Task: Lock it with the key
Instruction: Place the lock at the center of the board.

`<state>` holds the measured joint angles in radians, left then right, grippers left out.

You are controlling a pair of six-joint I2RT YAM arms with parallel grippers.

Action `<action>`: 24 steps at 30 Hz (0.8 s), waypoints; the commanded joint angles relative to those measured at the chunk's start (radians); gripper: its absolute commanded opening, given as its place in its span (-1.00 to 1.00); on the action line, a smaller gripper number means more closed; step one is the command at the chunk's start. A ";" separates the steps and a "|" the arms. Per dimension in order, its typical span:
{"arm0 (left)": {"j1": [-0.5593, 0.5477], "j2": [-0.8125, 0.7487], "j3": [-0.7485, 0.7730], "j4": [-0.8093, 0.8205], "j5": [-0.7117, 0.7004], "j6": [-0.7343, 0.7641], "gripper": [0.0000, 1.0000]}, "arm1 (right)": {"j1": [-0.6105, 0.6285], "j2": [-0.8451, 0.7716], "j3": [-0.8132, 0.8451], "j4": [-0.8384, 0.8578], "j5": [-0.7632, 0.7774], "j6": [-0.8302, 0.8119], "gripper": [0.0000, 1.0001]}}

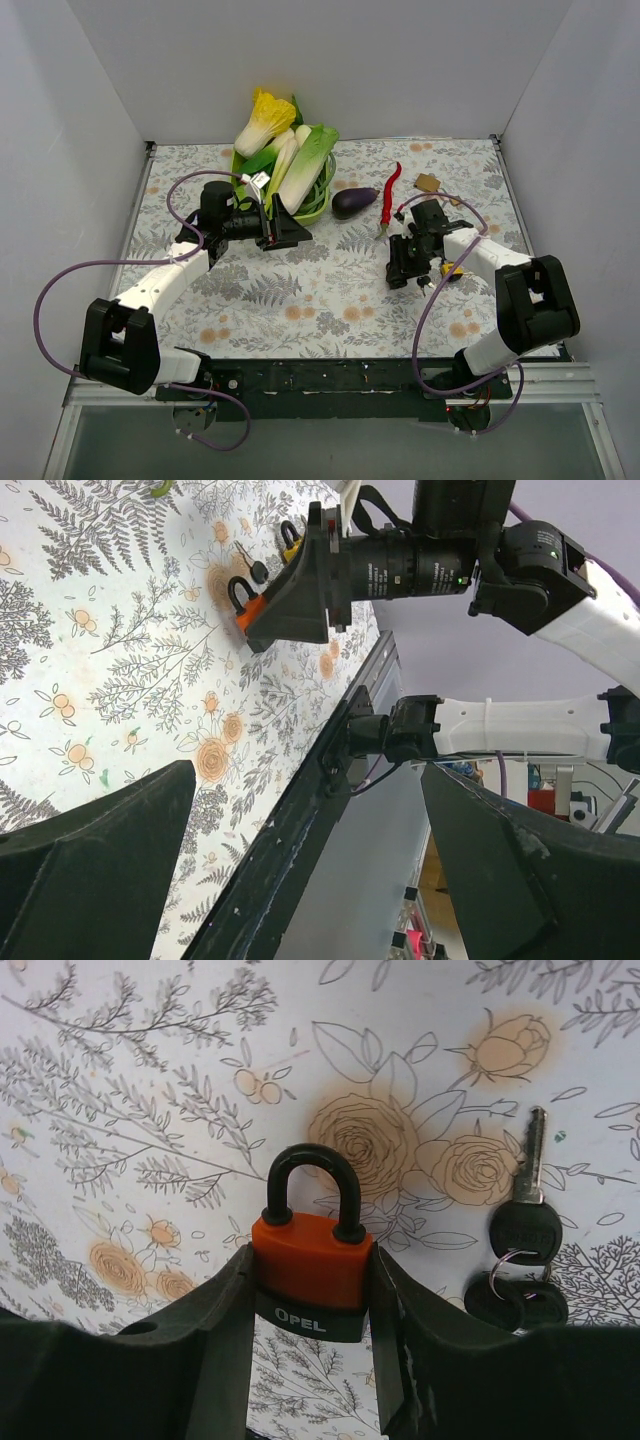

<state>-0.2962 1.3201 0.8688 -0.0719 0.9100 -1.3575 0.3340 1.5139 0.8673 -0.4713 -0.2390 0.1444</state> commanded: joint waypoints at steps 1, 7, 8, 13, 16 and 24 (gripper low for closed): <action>0.006 -0.039 0.025 -0.006 0.013 0.028 0.96 | -0.010 0.018 -0.008 0.068 0.043 0.118 -0.97; 0.008 -0.028 0.030 -0.012 0.015 0.037 0.96 | -0.012 0.026 -0.033 0.088 0.075 0.173 -0.93; 0.008 -0.027 0.029 -0.008 0.015 0.037 0.96 | -0.012 0.028 -0.036 0.094 0.070 0.179 -0.85; 0.008 -0.027 0.026 -0.002 0.012 0.035 0.96 | -0.013 0.040 -0.040 0.105 0.105 0.202 -0.18; 0.008 -0.028 0.036 -0.026 0.007 0.055 0.96 | -0.015 0.042 -0.033 0.092 0.104 0.204 0.28; 0.028 -0.051 0.084 -0.112 0.006 0.136 0.96 | -0.016 0.002 0.047 0.031 0.055 0.187 0.66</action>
<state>-0.2874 1.3197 0.8970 -0.1307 0.9123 -1.2888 0.3244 1.5433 0.8520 -0.3935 -0.1711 0.3431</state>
